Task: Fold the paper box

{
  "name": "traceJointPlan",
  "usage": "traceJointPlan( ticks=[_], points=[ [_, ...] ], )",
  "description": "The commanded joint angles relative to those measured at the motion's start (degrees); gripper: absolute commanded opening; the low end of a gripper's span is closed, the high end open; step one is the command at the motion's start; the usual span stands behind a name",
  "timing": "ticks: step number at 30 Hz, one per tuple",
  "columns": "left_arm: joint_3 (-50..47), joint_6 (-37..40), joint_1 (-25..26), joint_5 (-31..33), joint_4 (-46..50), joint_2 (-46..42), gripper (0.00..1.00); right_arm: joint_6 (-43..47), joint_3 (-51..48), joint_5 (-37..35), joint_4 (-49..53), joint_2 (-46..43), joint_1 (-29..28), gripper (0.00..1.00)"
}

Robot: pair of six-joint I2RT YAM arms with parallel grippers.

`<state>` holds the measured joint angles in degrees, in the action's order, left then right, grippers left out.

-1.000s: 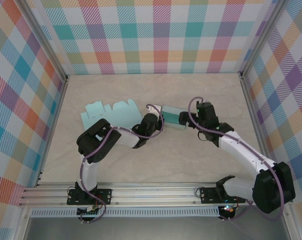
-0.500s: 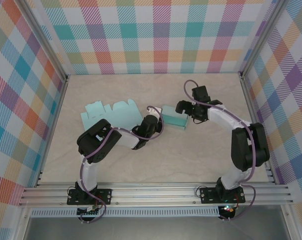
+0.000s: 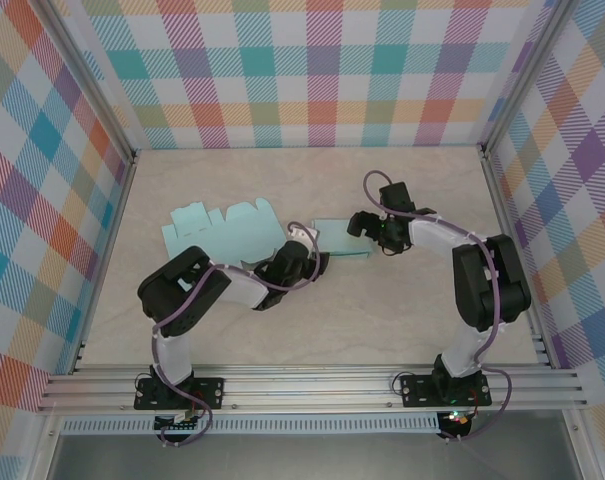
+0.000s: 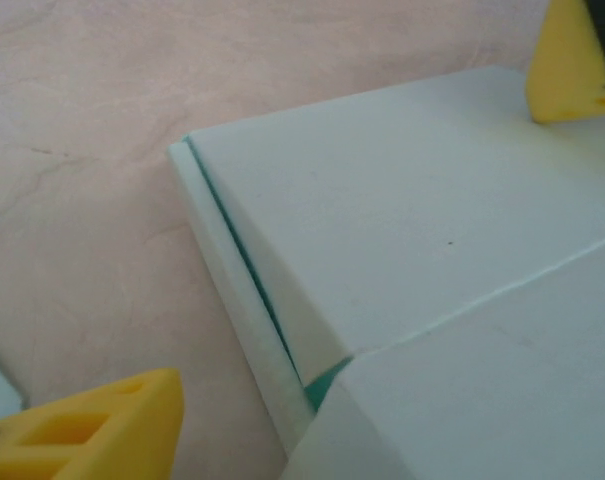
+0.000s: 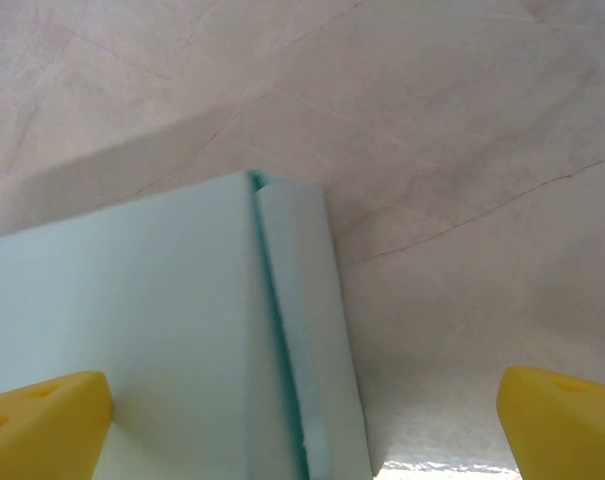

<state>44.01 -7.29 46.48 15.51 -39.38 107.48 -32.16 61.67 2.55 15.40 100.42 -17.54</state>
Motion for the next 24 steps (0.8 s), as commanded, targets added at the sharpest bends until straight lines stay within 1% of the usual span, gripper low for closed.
traceJointPlan(
  ticks=[1,5,7,11,15,19,21,22,23,24],
  points=[
    [-4.39,-1.39,2.08,-1.09,6.44,-4.09,0.66,-0.19,-1.28,-0.44,-1.13,1.81,0.15,0.98],
    [-8.30,-2.73,4.32,-0.41,9.34,-9.47,0.71,0.13,-1.90,-0.53,-2.03,2.31,0.14,0.97],
    [-9.60,-3.89,5.40,-0.26,11.21,-11.54,0.75,0.36,-2.14,-0.22,-2.52,2.42,0.16,0.96],
    [-11.67,-6.56,6.42,-0.52,13.61,-14.87,0.81,0.26,-3.67,0.96,-4.60,2.36,0.17,0.95],
    [-14.09,-8.84,7.46,-0.65,15.30,-20.57,0.82,1.25,-5.52,2.14,-6.47,1.80,0.17,0.94],
    [-14.43,-11.68,7.79,-0.34,22.13,-30.52,0.80,2.49,-6.77,3.96,-7.87,1.09,0.13,0.94],
    [-13.77,-13.79,7.75,2.30,26.56,-35.83,0.79,2.95,-7.00,4.95,-8.18,0.48,0.05,0.93],
    [-12.89,-15.15,7.71,4.72,29.52,-38.11,0.77,3.31,-6.92,5.47,-8.14,0.03,0.08,0.93],
    [-11.69,-16.44,7.48,7.13,32.49,-39.75,0.76,3.59,-6.76,5.92,-7.81,-0.36,0.05,0.92],
    [-10.40,-17.21,7.07,8.24,34.76,-40.65,0.75,3.76,-6.57,6.23,-7.44,-0.65,0.05,0.92]
  ],
)
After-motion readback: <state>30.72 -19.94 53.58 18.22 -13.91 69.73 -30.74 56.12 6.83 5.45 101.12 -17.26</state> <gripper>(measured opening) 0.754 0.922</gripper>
